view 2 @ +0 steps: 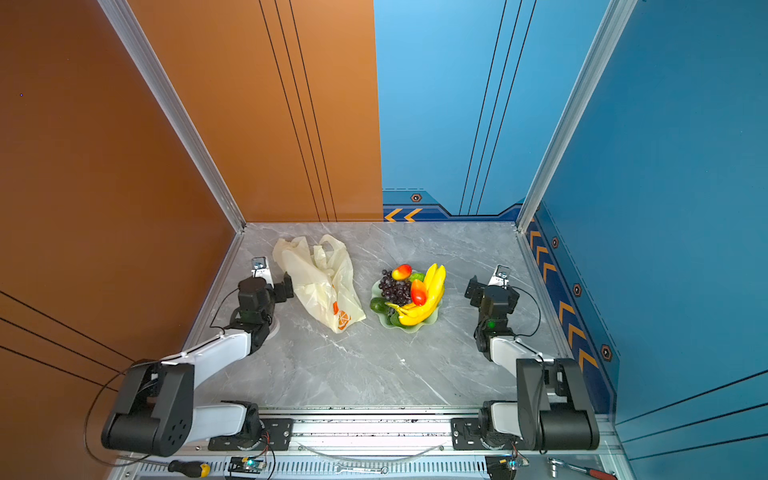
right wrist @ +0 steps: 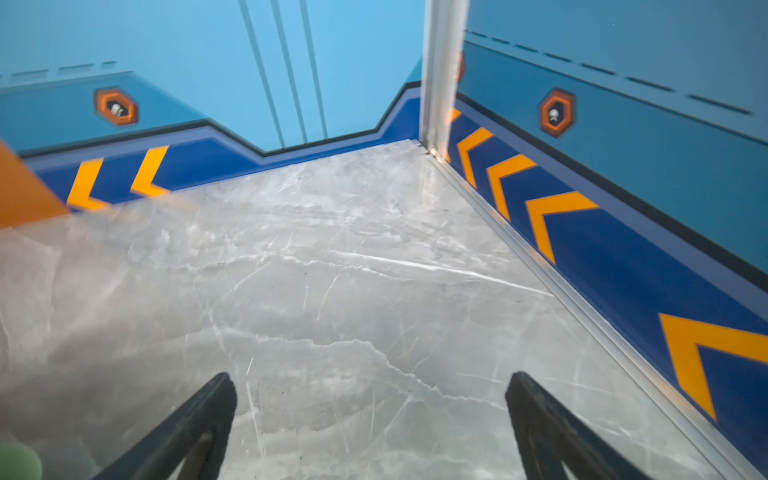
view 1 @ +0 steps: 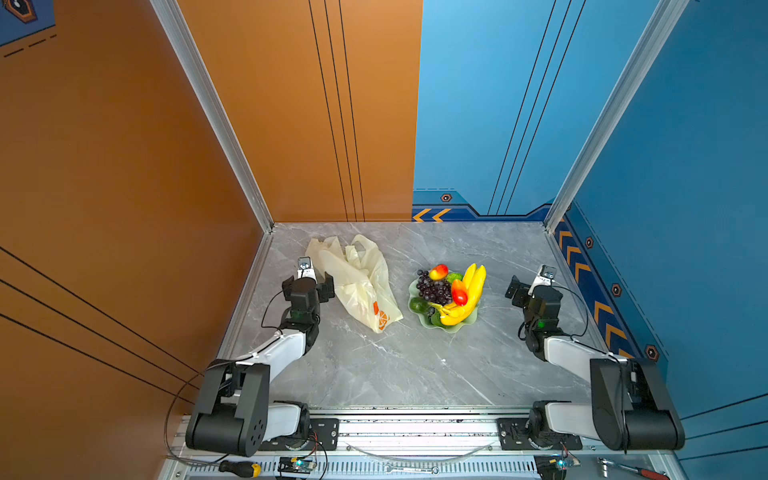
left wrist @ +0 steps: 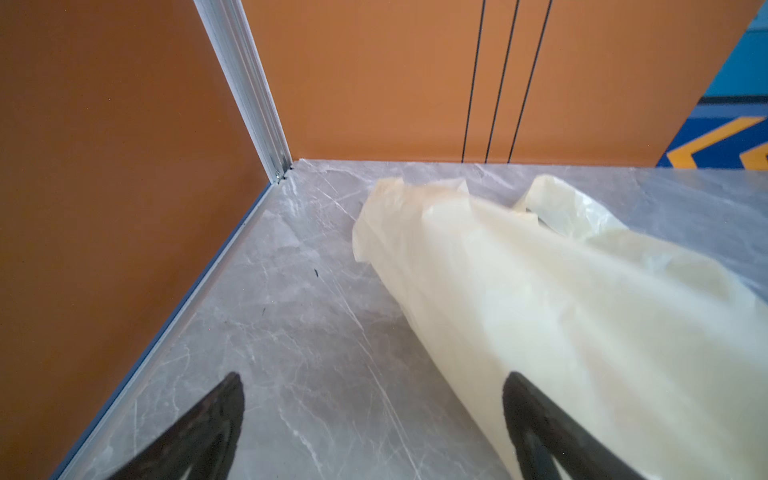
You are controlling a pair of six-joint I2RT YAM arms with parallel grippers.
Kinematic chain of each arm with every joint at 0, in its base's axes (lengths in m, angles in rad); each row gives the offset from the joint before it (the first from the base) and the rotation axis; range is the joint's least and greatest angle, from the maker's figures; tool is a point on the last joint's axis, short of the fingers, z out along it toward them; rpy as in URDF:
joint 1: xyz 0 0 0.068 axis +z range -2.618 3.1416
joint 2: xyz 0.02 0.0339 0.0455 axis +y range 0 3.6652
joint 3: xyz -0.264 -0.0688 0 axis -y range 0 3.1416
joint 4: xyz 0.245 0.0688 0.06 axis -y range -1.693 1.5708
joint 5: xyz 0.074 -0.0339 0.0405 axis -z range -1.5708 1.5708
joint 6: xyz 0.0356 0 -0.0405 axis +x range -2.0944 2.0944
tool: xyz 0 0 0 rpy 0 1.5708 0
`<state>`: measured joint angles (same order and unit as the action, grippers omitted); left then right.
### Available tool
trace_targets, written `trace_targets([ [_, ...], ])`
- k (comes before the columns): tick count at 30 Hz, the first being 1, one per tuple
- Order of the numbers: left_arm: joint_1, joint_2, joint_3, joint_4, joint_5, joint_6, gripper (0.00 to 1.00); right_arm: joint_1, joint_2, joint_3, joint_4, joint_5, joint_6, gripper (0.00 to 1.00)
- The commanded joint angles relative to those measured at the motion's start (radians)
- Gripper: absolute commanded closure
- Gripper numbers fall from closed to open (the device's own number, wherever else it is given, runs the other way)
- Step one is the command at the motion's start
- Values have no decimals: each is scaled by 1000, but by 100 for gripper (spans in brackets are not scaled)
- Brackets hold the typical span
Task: Place the fruits into the plastic bag
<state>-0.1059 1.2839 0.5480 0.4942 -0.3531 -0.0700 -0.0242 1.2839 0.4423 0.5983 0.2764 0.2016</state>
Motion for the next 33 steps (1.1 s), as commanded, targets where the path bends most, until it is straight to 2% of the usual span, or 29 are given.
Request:
trace_targets([
  [1,-9,-59,110,-342,-29,-171,2,-73,-90,128,-369,18,194,0],
  [3,-14,-82,170,-458,6,-227,2,-114,-126,192,-511,-14,258,0],
  [8,-21,-103,335,-787,61,-366,2,-198,-208,341,-785,-110,316,0],
  [13,-25,-140,448,-998,116,-420,2,-168,-278,449,-911,-185,311,0],
  [19,-20,-169,567,-1137,250,-419,3,-100,-162,709,-1157,-328,348,0],
  [22,-21,-129,642,-1244,286,-419,2,-13,-93,849,-1256,-368,342,0],
  [28,-18,-82,718,-1333,384,-475,2,253,78,1147,-1442,-373,291,0],
  [33,23,-63,752,-1402,419,-511,2,436,247,1334,-1503,-426,313,0],
])
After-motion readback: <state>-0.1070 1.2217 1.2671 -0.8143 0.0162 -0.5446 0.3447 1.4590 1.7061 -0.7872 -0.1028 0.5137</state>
